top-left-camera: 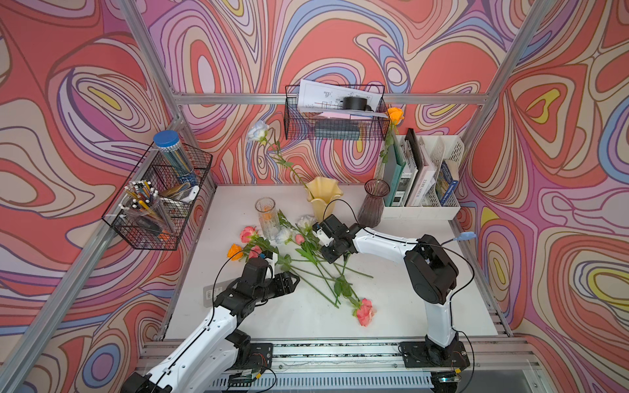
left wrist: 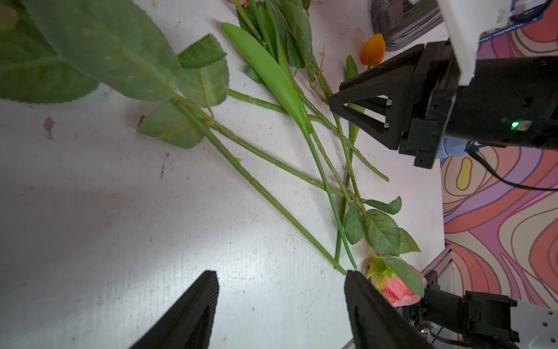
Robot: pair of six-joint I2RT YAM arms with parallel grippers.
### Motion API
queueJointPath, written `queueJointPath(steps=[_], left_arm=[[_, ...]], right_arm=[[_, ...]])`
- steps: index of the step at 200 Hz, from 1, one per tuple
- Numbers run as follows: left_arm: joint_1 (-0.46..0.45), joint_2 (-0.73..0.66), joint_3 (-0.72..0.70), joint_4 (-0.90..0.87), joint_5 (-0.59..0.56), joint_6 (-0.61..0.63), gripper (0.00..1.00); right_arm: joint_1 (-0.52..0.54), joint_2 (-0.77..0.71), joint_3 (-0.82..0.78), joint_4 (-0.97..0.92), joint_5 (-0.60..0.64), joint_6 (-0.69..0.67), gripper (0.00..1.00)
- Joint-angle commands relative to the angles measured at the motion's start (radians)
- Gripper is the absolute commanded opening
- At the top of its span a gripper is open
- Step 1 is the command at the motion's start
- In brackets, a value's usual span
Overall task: Arrange the flowers in different vases according to their colors
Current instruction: Pick up the flower at the center of the board.
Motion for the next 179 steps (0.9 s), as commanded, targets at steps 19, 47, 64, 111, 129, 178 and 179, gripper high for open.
queueJointPath(steps=[19,47,64,111,129,178,179], left_arm=[[0.004,0.0,0.008,-0.022,-0.007,0.017,0.72],[0.005,0.002,0.007,-0.022,-0.006,0.017,0.72],[0.004,0.001,0.007,-0.022,-0.007,0.017,0.72],[0.005,0.002,0.007,-0.022,-0.005,0.017,0.72],[0.004,0.004,0.006,-0.02,-0.004,0.017,0.72],[0.004,0.006,0.007,-0.019,-0.001,0.017,0.72],[0.004,0.007,0.007,-0.019,-0.001,0.017,0.72]], right_arm=[[0.001,0.053,0.025,-0.012,0.014,0.015,0.26],[0.001,0.078,0.035,-0.024,0.029,0.02,0.23],[0.0,0.087,0.037,-0.025,0.029,0.024,0.19],[0.001,0.046,0.029,-0.016,0.056,0.029,0.06],[0.001,0.014,0.015,-0.004,0.072,0.029,0.04],[-0.001,-0.065,-0.037,0.081,0.095,0.054,0.0],[-0.001,-0.066,-0.038,0.083,0.095,0.054,0.0]])
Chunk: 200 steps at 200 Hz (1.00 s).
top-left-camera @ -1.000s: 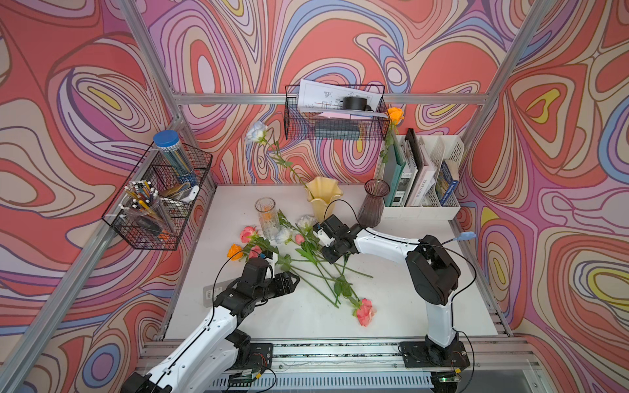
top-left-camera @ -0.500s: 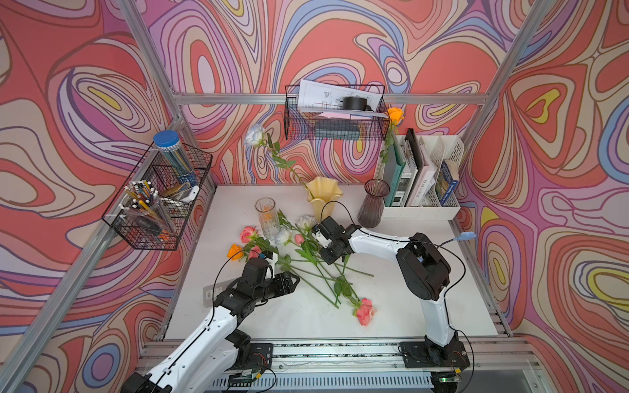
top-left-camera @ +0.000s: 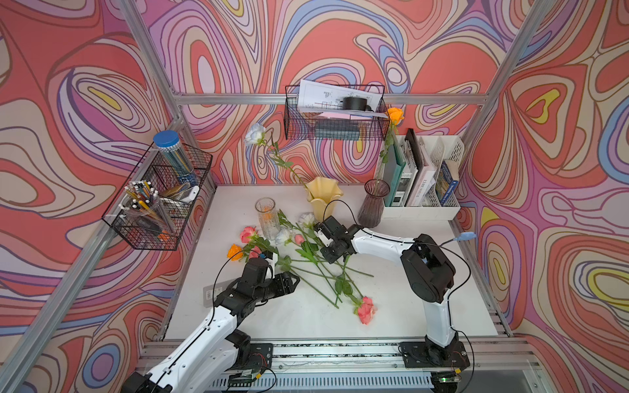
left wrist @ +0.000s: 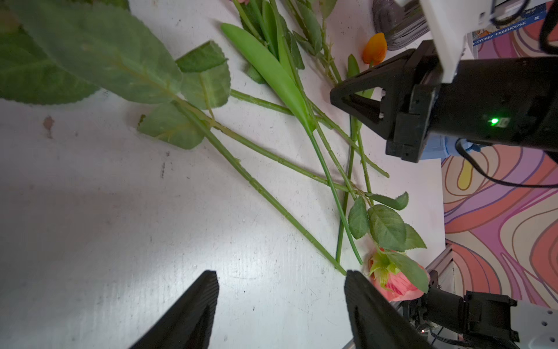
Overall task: Arrange the flowers in different vases according to their colors
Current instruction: Pick up the flower at the center of the board.
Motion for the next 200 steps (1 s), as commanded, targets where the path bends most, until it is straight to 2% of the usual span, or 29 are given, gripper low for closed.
queueJointPath(steps=[1,88,130,200], left_arm=[[0.004,0.001,0.007,-0.019,-0.001,0.017,0.72],[0.004,0.006,0.005,-0.017,-0.001,0.018,0.72],[0.005,0.006,0.004,-0.015,0.0,0.019,0.72],[0.004,0.013,0.002,-0.008,0.008,0.018,0.72]], right_arm=[[-0.001,-0.064,-0.025,0.068,0.029,0.023,0.0],[-0.008,-0.211,-0.135,0.297,0.095,0.06,0.0],[-0.018,-0.245,-0.153,0.3,0.083,0.037,0.0],[-0.02,-0.385,-0.203,0.309,0.103,0.017,0.0]])
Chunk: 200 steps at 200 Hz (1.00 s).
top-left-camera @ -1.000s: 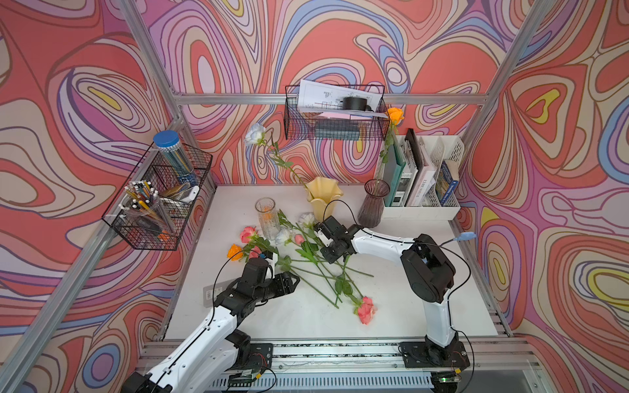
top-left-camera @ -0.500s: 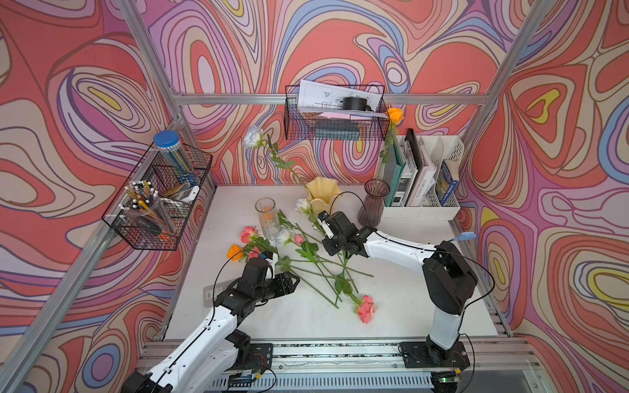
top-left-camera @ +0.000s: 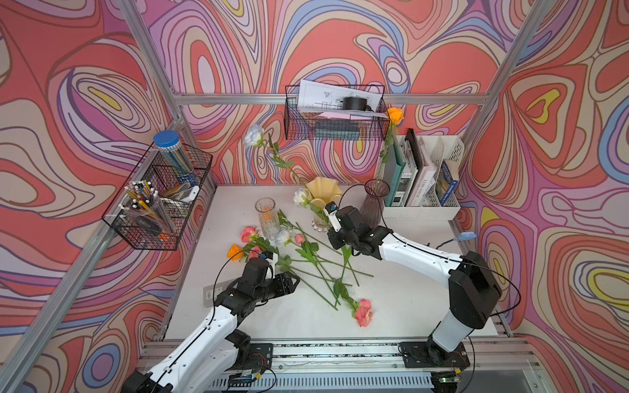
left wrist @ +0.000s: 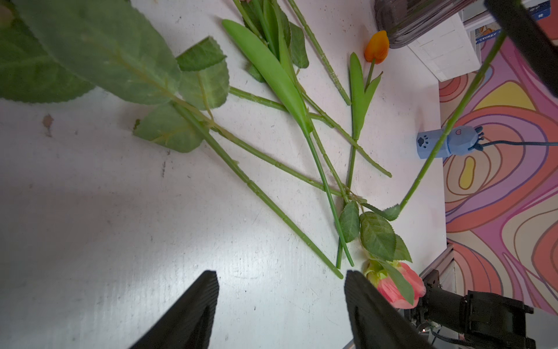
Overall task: Arrange the flowers in different vases according to their colors
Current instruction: Pick up the flower at the center of the board, then insert the flower into the vase.
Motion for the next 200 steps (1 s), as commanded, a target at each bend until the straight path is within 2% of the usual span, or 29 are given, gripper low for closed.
queueJointPath(steps=[1,32,69,124,138,165,200], left_arm=[[0.004,0.007,0.002,-0.007,0.007,0.016,0.72],[0.005,0.007,0.002,-0.014,0.01,0.014,0.72],[0.004,0.005,0.003,-0.012,0.011,0.014,0.72],[0.004,0.016,0.001,-0.004,0.017,0.016,0.72],[0.005,0.019,0.001,-0.002,0.018,0.016,0.72],[0.005,0.029,0.003,0.0,0.02,0.016,0.72],[0.004,0.03,0.005,0.0,0.019,0.017,0.72]], right_arm=[[-0.007,-0.047,-0.017,0.03,0.032,-0.012,0.0],[-0.012,-0.121,-0.045,0.03,0.042,-0.027,0.0],[-0.022,-0.213,-0.043,-0.068,-0.014,-0.062,0.0],[-0.022,-0.343,-0.041,-0.208,-0.212,-0.101,0.0],[-0.023,-0.37,-0.043,-0.211,-0.228,-0.099,0.0],[-0.022,-0.448,-0.082,-0.106,-0.149,-0.081,0.0],[-0.022,-0.533,-0.139,0.229,0.041,-0.075,0.0]])
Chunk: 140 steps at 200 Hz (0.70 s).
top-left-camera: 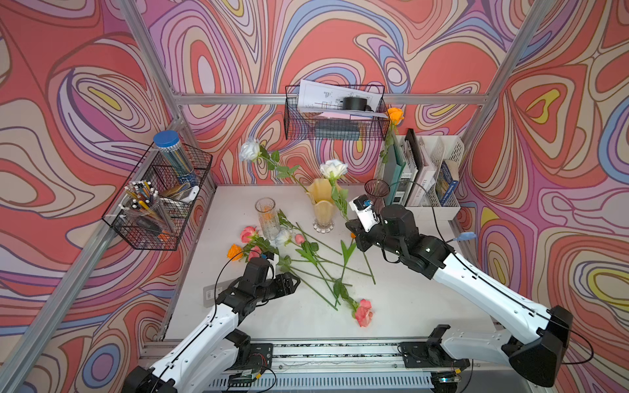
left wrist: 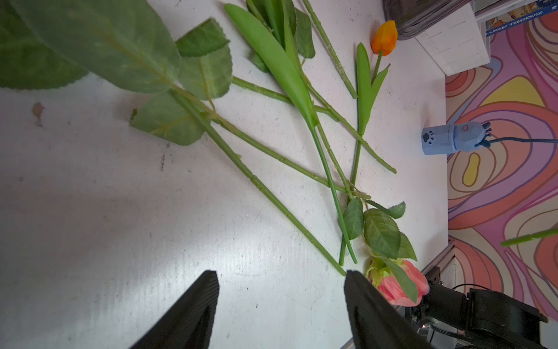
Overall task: Arrange the flowers in different vases according to their colors
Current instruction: Insert the flower into the vase.
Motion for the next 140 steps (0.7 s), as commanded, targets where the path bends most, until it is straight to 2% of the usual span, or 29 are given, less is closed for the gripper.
queueJointPath(steps=[1,37,67,108,140], left_arm=[[0.004,0.002,0.005,-0.001,0.008,0.018,0.72],[0.004,0.008,0.007,-0.001,0.005,0.018,0.72],[0.004,0.012,0.005,-0.001,0.005,0.019,0.72],[0.004,0.015,0.005,-0.001,0.005,0.018,0.72],[0.004,0.012,0.003,-0.001,0.007,0.016,0.72]], right_arm=[[-0.002,-0.043,-0.017,0.271,0.136,0.005,0.0],[-0.002,0.084,0.133,0.504,0.216,-0.019,0.0],[-0.003,0.268,0.275,0.711,0.288,-0.094,0.0],[-0.002,0.524,0.534,0.773,0.308,-0.184,0.0],[-0.008,0.67,0.612,0.845,0.327,-0.247,0.0]])
